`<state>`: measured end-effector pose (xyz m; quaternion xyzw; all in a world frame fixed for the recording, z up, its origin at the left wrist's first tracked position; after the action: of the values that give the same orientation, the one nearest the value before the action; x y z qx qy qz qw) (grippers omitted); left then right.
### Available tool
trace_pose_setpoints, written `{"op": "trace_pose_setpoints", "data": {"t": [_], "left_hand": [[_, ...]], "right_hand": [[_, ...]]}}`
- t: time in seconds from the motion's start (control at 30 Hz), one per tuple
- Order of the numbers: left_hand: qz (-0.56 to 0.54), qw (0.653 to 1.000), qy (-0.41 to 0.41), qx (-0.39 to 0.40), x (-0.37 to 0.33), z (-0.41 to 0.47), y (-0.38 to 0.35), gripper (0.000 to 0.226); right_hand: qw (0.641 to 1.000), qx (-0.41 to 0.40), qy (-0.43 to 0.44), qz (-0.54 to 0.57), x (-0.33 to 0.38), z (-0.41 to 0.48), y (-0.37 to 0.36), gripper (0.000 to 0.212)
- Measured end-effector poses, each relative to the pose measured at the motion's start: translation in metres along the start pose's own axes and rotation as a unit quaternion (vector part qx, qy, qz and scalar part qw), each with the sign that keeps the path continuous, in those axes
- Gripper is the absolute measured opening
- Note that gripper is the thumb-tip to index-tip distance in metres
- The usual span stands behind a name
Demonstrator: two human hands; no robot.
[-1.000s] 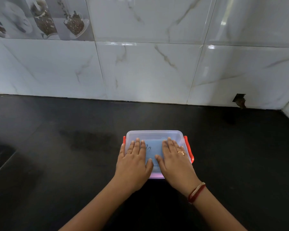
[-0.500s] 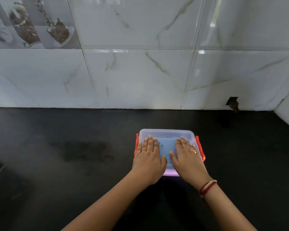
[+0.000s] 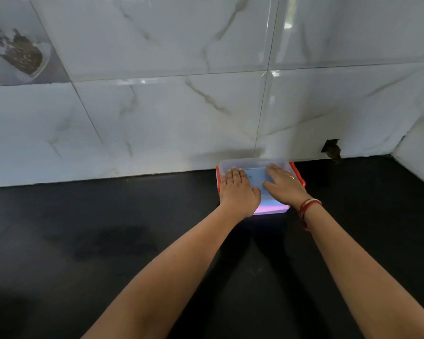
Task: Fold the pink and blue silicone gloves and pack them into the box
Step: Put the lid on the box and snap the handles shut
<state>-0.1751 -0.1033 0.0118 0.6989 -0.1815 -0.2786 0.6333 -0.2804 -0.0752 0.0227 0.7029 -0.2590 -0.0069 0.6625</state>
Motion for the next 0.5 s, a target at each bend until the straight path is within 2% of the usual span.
{"op": "trace_pose_setpoints", "data": {"t": [0.5], "left_hand": [[-0.008,1.000,-0.001,-0.019,0.012,0.057,0.006,0.065]], "right_hand": [[0.993,-0.101,0.008,-0.068,0.003,0.054,0.011,0.058]]}}
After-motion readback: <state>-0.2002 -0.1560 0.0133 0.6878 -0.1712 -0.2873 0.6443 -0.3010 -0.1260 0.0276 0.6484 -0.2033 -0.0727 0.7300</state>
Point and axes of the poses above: each hand's wrist, its own z-axis towards the middle knuckle, its own y-axis out of the back of the hand, x = y × z, the point moved 9 cm from there along z, towards the middle knuckle, and after that the axes turned 5 degrees about -y, right-handed, at the moved point
